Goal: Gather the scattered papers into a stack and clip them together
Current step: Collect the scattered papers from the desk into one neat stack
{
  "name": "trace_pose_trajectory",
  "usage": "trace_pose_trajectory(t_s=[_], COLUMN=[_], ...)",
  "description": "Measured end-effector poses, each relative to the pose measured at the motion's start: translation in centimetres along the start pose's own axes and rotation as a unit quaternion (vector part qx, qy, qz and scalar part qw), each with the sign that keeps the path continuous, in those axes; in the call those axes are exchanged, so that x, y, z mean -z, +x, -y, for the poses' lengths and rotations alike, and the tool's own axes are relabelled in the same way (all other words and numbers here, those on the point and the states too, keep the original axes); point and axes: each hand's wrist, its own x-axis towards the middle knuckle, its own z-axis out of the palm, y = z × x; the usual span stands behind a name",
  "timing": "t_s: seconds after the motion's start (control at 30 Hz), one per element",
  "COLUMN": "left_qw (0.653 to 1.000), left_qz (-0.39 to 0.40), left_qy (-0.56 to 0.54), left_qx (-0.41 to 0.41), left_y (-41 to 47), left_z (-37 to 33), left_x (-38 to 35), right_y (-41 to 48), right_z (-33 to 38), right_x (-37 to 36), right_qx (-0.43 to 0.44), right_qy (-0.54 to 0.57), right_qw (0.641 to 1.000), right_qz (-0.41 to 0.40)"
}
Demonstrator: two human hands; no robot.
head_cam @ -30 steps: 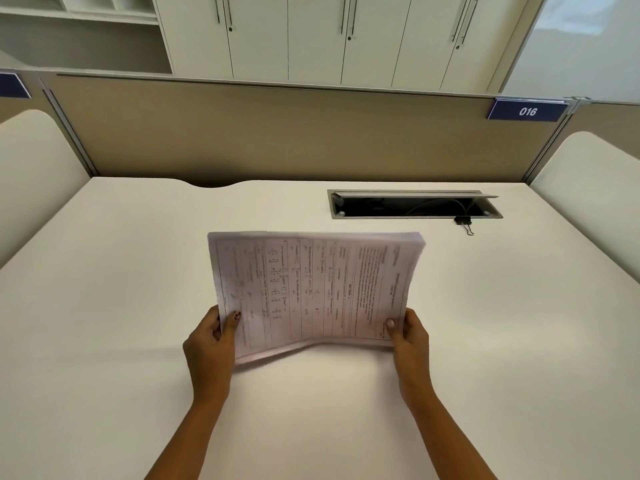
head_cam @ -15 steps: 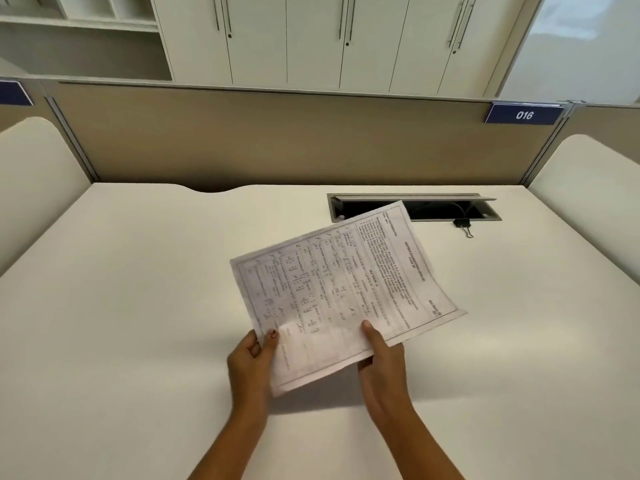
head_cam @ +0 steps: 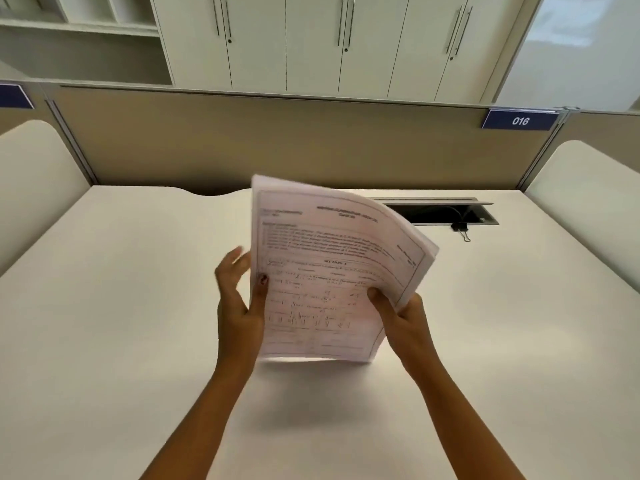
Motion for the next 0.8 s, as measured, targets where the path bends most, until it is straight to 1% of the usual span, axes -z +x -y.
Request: trace_pose_trajectory(t_s=[0.07,0.13,0.2,0.27,0.3,0.37,0.5,0.57,0.7,0.8], left_qw=[1.0,0.999,0.999,0.998,0.998,0.998,0.998,0.998,0.997,0.997], left_qz=[0.01,-0.009,-0.024,-0.04,-0.047,-0.062,-0.056,-0.056,-0.071,-0.06], left_qy=[-0.014,-0.023,-0.029,-0.021,-0.015,-0.003,-0.005,-0.013,-0.015,-0.04], left_qx=[-0.011,-0.02,-0.029,-0.037,-0.037,-0.023,0.019,0.025,0.02,0.038], left_y=[0.3,0.2,-0.1,-0.6,-0.8,-1.2,-2.3,-2.7,-2.5,-2.6], left_z=[-1.3,-2.3,-2.8,-2.5,-2.1,-1.0,0.4,0.3,-0.2,0.1], left_x=[-0.3,-0.6,-1.0,-1.4,-1.5,-1.7,-2.1,-2.1,-1.9,-1.9], right_y=[0.2,0.3,0.2,0.0,-0.1,-0.6,-1.6,-2.0,-1.9,-2.1], right_z=[0.2,0.3,0.5,0.4,0.2,-0.4,-1.7,-2.0,-2.0,-2.5], right_x=[-0.3,-0.6,-1.0,-1.4,-1.6,-2.2,-3.4,-3.7,-3.5,-3.6], right_qx=[0.029,0.045,0.057,0.07,0.077,0.089,0.052,0.034,0.045,0.041], right_qy=[-0.034,-0.024,0.012,0.042,0.043,0.03,0.051,0.055,0.058,0.046], right_qw=[0.999,0.998,0.995,0.985,0.979,0.972,0.973,0.973,0.972,0.972], right_qz=[-0.004,-0.036,-0.085,-0.152,-0.183,-0.215,-0.218,-0.223,-0.225,-0.225])
